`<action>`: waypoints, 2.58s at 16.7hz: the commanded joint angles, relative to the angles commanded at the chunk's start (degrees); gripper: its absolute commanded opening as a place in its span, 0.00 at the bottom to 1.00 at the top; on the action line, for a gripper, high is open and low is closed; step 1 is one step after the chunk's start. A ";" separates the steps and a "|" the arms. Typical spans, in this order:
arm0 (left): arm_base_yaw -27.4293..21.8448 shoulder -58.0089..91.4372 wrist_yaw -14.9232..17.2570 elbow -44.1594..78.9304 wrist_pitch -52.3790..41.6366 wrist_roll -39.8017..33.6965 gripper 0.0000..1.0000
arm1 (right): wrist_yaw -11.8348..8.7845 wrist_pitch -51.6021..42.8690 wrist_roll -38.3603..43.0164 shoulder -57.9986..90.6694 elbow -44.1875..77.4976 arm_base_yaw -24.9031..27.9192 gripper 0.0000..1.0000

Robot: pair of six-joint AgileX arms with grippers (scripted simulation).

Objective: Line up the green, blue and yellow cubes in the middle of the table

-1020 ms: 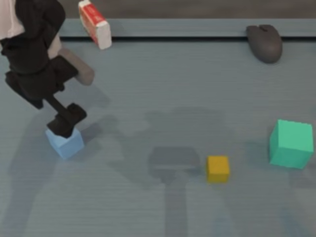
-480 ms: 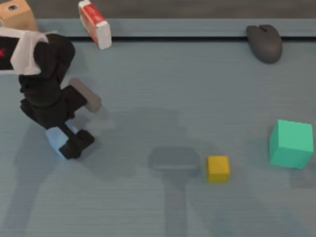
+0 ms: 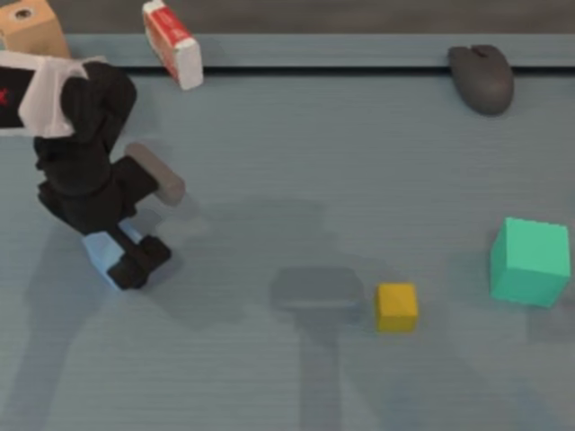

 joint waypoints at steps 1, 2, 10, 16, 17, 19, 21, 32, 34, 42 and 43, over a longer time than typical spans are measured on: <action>0.00 0.00 0.00 0.00 0.00 0.00 0.70 | 0.00 0.00 0.00 0.00 0.00 0.00 1.00; 0.00 0.00 0.00 0.00 0.00 0.00 0.62 | 0.00 0.00 0.00 0.00 0.00 0.00 1.00; 0.00 0.00 0.00 0.00 0.00 0.00 0.02 | 0.00 0.00 0.00 0.00 0.00 0.00 1.00; 0.00 0.00 0.00 0.00 0.00 0.00 0.00 | 0.00 0.00 0.00 0.00 0.00 0.00 1.00; 0.00 0.00 0.00 0.00 0.00 0.00 0.00 | 0.00 0.00 0.00 0.00 0.00 0.00 1.00; -0.01 -1.62 0.70 0.44 -1.02 -0.44 0.00 | 0.00 0.00 0.00 0.00 0.00 0.00 1.00; -0.05 -1.92 0.70 1.23 -2.00 -0.30 0.00 | 0.00 0.00 0.00 0.00 0.00 0.00 1.00; 1.04 -7.34 0.66 9.23 -15.53 -0.61 0.00 | 0.00 0.00 0.00 0.00 0.00 0.00 1.00; 0.60 -7.05 0.64 9.20 -15.44 -0.45 0.00 | 0.00 0.00 0.00 0.00 0.00 0.00 1.00; -17.11 0.02 0.73 21.78 -21.46 3.96 0.00 | 0.00 0.00 0.00 0.00 0.00 0.00 1.00; -20.24 1.15 0.75 23.86 -22.48 4.68 0.00 | 0.00 0.00 0.00 0.00 0.00 0.00 1.00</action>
